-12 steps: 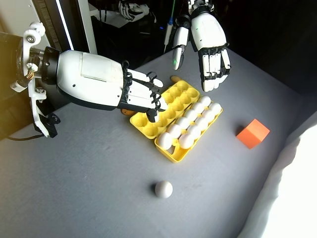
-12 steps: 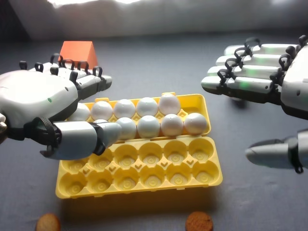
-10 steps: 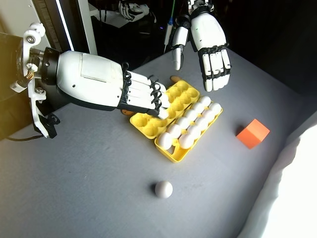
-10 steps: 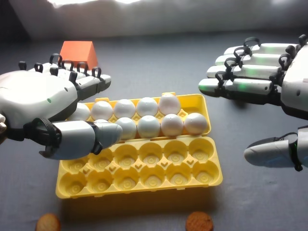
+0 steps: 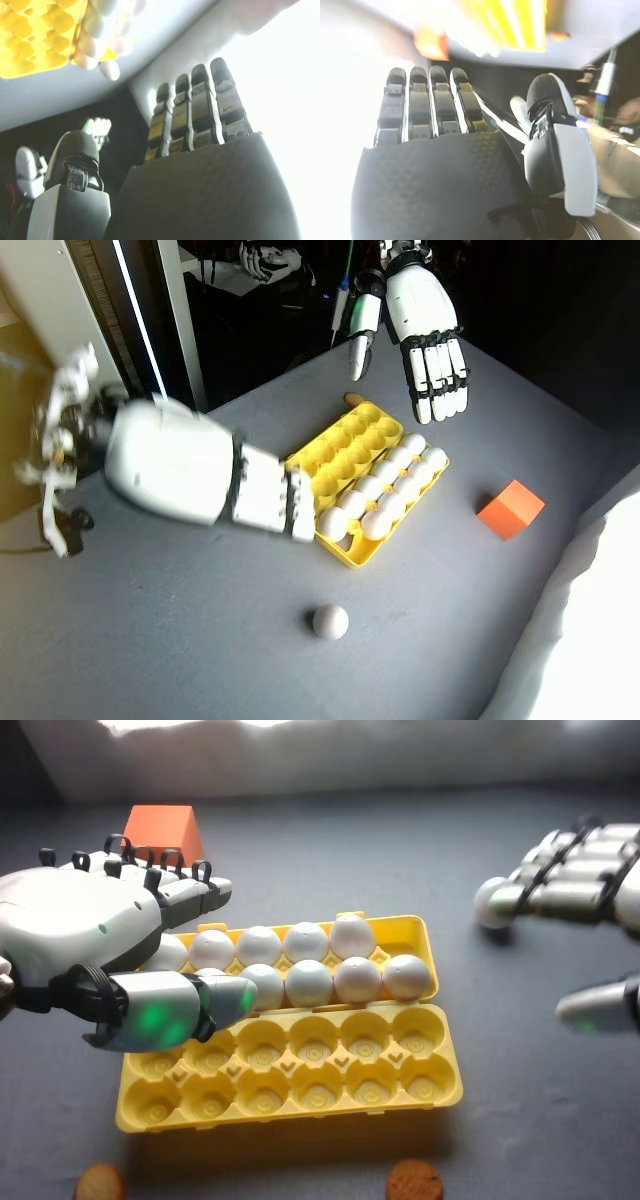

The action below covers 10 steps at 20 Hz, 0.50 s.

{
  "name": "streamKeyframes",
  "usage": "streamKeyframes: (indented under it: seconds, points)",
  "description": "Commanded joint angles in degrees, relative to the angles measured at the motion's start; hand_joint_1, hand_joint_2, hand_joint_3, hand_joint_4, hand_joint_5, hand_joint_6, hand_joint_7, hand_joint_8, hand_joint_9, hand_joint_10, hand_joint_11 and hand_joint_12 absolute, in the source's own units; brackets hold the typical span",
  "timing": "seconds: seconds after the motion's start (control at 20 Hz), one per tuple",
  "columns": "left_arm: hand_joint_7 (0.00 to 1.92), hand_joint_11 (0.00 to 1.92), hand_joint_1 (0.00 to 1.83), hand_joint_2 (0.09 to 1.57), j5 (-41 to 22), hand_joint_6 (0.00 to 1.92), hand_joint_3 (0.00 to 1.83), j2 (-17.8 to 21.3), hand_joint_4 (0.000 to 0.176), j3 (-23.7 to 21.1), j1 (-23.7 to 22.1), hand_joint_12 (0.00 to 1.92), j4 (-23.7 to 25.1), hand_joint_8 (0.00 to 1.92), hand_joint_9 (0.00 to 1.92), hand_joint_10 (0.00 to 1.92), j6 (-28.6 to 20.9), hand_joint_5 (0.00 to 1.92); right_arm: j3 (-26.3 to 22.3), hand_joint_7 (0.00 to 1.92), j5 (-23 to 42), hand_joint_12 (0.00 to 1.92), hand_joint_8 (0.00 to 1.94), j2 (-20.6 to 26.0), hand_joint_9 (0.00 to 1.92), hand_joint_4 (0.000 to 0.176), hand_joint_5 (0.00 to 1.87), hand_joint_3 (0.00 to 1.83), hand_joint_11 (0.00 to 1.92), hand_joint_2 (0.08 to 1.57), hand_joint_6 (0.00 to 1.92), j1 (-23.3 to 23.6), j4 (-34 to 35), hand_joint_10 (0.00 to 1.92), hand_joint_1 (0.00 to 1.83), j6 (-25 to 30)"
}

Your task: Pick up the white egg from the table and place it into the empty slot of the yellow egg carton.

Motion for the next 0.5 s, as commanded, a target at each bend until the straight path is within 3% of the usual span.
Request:
streamKeyframes:
  seconds: [0.0, 0.05, 0.1, 0.15, 0.45]
  points:
    - [0.14, 0.00, 0.00, 1.25, -3.97, 0.00, 0.00, 0.63, 0.000, -0.15, -0.74, 0.33, 2.30, 0.01, 0.14, 0.01, -0.35, 0.13, 0.85, 0.01, 5.84, 0.00, 0.00, -0.34, 0.00, 0.000, 0.05, 0.00, 0.00, 1.18, 0.00, 0.60, 1.12, 0.00, 0.32, 0.21]
    - [0.16, 0.00, 0.00, 1.25, -3.97, 0.01, 0.00, 0.67, 0.000, -0.19, -0.68, 0.37, 2.30, 0.01, 0.15, 0.01, -0.35, 0.15, 1.88, 0.00, 5.82, 0.00, 0.00, -1.06, 0.00, 0.000, 0.03, 0.00, 0.00, 1.19, 0.00, 0.88, 1.39, 0.00, 0.43, 0.21]
    - [0.15, 0.00, 0.00, 1.25, -3.97, 0.00, 0.00, 0.66, 0.000, -0.21, -0.67, 0.34, 2.30, 0.00, 0.15, 0.00, -0.21, 0.14, 2.85, 0.00, 5.30, 0.00, 0.00, -1.76, 0.00, 0.000, 0.04, 0.00, 0.00, 1.14, 0.01, 1.22, 1.77, 0.00, 0.73, 0.21]
    - [0.16, 0.00, 0.00, 1.26, -3.97, 0.00, 0.00, 0.66, 0.000, -0.25, -0.66, 0.37, 2.30, 0.01, 0.15, 0.00, -0.04, 0.15, 3.60, 0.03, 4.73, 0.00, 0.01, -2.30, 0.00, 0.000, 0.07, 0.00, 0.00, 1.11, 0.02, 1.46, 2.53, 0.00, 0.88, 0.21]
    - [0.22, 0.00, 0.00, 1.25, -3.97, 0.00, 0.00, 0.54, 0.000, -0.32, -0.42, 0.47, 0.90, 0.00, 0.22, 0.01, 2.56, 0.18, 11.29, 0.10, 2.11, 0.00, 0.00, -8.37, 0.04, 0.000, 0.13, 0.00, 0.00, 1.12, 0.01, 3.94, 8.56, 0.01, 0.98, 0.23]
